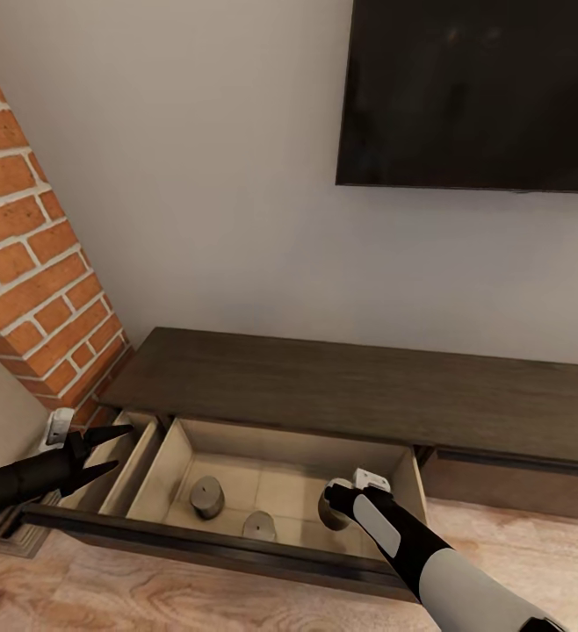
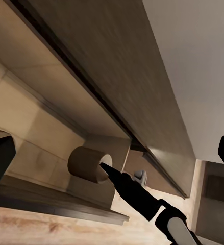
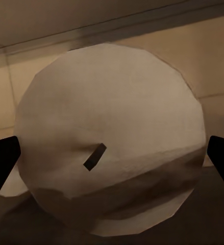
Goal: Place each of the two pumpkins and all three candles from the living room inside a cabinet in the living room (use any cabinet), then make sure every cabinet is closed, and position the cauldron so it is next to a table in the living room.
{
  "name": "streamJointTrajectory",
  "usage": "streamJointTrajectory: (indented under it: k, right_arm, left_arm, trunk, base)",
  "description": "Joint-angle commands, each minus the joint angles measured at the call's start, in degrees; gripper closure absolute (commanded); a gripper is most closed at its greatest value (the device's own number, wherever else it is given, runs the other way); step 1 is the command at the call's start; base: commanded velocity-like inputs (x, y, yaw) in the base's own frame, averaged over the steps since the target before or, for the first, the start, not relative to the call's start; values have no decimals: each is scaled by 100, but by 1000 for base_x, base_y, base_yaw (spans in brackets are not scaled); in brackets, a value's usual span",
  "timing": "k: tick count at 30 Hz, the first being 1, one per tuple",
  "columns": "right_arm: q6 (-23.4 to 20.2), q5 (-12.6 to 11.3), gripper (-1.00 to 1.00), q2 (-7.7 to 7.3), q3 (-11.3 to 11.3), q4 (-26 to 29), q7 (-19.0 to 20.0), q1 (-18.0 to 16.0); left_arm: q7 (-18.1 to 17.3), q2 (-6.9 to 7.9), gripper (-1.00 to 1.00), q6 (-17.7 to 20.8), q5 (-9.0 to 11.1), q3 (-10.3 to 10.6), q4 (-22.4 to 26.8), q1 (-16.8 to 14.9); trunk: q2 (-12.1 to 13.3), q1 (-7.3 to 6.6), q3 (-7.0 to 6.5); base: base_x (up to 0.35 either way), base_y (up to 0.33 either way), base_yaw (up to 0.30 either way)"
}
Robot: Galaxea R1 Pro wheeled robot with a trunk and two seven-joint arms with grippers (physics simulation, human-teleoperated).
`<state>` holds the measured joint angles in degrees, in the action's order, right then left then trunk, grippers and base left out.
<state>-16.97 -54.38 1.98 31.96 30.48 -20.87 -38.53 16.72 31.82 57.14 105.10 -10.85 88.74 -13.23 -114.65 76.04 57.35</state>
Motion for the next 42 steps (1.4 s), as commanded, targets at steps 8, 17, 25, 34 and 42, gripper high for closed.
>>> streamJointTrajectory:
  k: [8,17,25,34,42]
  right_arm:
    - [-14,-37,100,-4,36,10,-39,-5]
    - [-13,-37,100,-4,38,9,-39,-5]
    - [-9,-37,100,-4,34,4,-39,-5]
    - [-8,-37,100,-4,35,3,-39,-5]
    - [-8,-37,100,-4,36,4,-39,-5]
  left_arm:
    - [59,0,-100,16,63,-5,4,-4]
    - [56,0,-100,16,63,-5,3,-4]
    - [57,0,-100,16,63,-5,5,-4]
    - [56,0,-100,16,63,-5,7,-4]
    - [57,0,-100,16,63,-5,4,-4]
  trunk:
    - [-325,176,149]
    - [-685,373,310]
    - [-766,417,346]
    - [-766,417,346]
    - [-766,417,346]
  base:
    - [0,0,0]
    - [0,0,0]
    - [0,0,0]
    - [0,0,0]
    - [20,0,0]
